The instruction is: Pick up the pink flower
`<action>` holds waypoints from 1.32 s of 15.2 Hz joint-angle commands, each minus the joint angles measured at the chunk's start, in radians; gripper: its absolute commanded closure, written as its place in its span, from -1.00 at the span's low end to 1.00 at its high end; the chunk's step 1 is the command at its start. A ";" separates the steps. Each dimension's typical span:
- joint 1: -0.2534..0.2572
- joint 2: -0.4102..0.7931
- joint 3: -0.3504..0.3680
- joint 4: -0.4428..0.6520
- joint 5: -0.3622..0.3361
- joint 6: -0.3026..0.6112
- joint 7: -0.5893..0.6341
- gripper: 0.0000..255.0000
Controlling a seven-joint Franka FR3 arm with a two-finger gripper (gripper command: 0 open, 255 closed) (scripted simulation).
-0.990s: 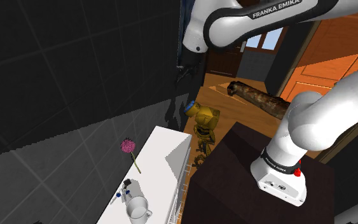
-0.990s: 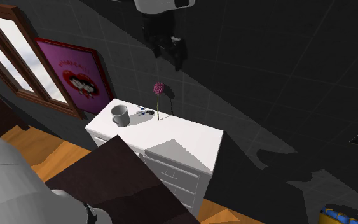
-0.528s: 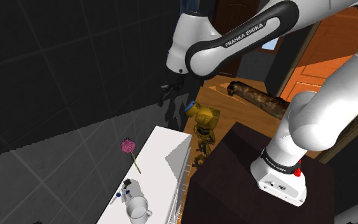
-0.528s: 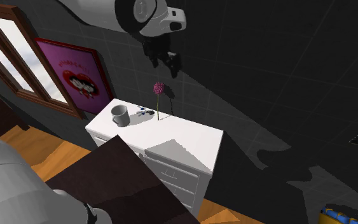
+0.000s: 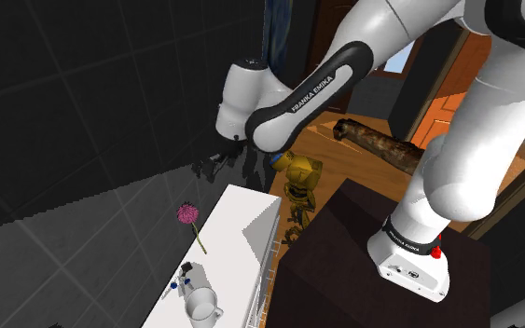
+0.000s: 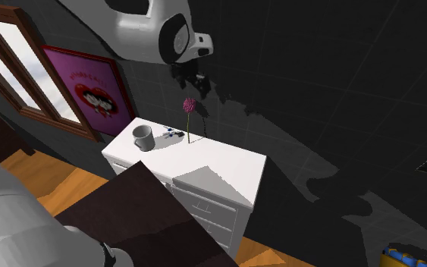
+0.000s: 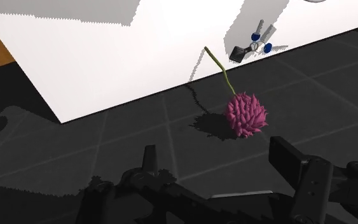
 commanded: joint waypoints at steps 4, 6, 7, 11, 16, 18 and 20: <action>0.052 0.191 -0.010 0.097 -0.143 0.093 0.114 -1.00; 0.088 0.266 -0.030 0.145 -0.194 0.120 0.154 -1.00; 0.106 0.303 -0.041 0.171 -0.217 0.131 0.171 -1.00; 0.177 0.439 -0.083 0.276 -0.278 0.166 0.219 -1.00; 0.203 0.499 -0.116 0.289 -0.304 0.214 0.243 -1.00; 0.214 0.523 -0.129 0.296 -0.313 0.232 0.252 -1.00; 0.217 0.530 -0.133 0.298 -0.315 0.238 0.255 -1.00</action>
